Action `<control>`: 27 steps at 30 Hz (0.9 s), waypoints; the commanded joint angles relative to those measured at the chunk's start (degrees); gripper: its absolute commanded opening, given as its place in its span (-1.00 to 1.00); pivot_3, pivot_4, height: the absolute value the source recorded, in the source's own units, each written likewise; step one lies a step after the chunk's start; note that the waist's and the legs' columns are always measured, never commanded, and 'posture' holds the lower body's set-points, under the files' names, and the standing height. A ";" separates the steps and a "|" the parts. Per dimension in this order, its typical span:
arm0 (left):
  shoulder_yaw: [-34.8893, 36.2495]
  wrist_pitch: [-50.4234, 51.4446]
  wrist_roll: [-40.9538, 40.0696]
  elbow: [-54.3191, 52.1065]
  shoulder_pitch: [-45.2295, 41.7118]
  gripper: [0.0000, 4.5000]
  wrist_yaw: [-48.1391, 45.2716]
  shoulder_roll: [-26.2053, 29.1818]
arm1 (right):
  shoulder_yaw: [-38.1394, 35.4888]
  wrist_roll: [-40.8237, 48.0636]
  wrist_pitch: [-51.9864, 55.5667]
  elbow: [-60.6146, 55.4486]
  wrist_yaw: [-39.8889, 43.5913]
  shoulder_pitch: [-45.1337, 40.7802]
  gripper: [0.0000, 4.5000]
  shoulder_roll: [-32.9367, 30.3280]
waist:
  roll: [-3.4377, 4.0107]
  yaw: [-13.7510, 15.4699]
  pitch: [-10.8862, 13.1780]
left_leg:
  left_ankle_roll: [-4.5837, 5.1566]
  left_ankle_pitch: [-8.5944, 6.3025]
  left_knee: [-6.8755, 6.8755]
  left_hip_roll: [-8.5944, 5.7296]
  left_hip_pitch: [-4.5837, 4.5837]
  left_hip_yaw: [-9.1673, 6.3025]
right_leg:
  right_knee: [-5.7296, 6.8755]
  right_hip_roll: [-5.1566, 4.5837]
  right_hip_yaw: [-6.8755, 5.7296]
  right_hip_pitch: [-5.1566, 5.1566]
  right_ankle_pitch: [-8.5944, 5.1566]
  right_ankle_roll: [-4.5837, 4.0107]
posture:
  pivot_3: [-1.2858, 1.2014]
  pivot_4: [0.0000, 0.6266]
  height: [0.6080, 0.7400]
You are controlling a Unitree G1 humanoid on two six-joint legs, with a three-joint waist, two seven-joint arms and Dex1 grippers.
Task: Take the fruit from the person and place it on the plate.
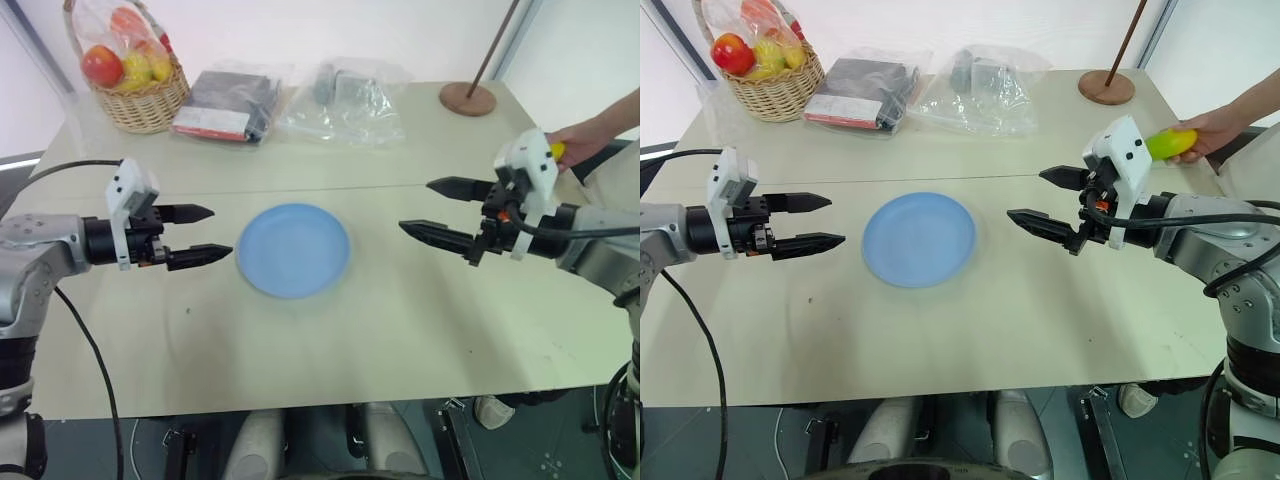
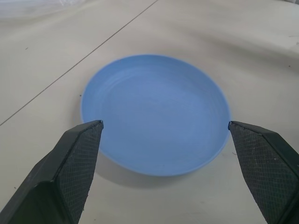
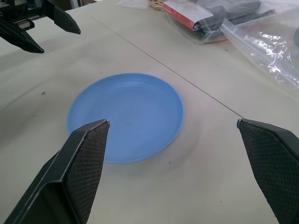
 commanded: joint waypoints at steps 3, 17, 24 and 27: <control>1.74 -0.69 -0.40 -1.24 -0.55 1.00 0.14 0.91 | -0.94 -0.32 -1.76 -0.82 0.11 0.05 0.99 -0.76 | 0.00 0.00 0.00 | 0.00 0.00 0.00 0.00 0.00 0.00 | 0.00 0.00 0.00 0.00 0.00 0.00 | 0.03 -0.52 1.00; 1.79 -2.28 0.14 0.68 -4.47 1.00 3.57 -0.91 | -0.60 -0.81 -2.73 -0.53 -0.30 0.20 0.99 -0.18 | 0.00 0.04 0.00 | 0.00 0.00 0.01 0.00 0.00 0.00 | 0.00 0.00 0.00 0.01 0.00 0.00 | 0.03 -0.52 1.00; 7.32 2.75 -5.41 3.05 -8.26 1.00 11.37 -6.18 | 0.09 -1.19 -3.31 -0.21 -0.60 -0.35 0.99 0.25 | -0.01 -0.05 0.00 | 0.00 0.00 0.03 0.00 0.01 0.00 | 0.01 0.00 0.00 0.02 0.00 0.01 | 0.03 -0.52 1.00; 9.38 4.21 -6.10 2.78 -7.62 1.00 15.14 -7.69 | 0.20 -1.29 -3.51 -0.18 -0.55 -0.30 0.99 0.35 | -0.01 -0.02 -0.01 | 0.00 0.00 0.03 0.00 0.01 -0.01 | 0.03 0.00 0.00 0.02 0.01 0.01 | 0.03 -0.52 1.00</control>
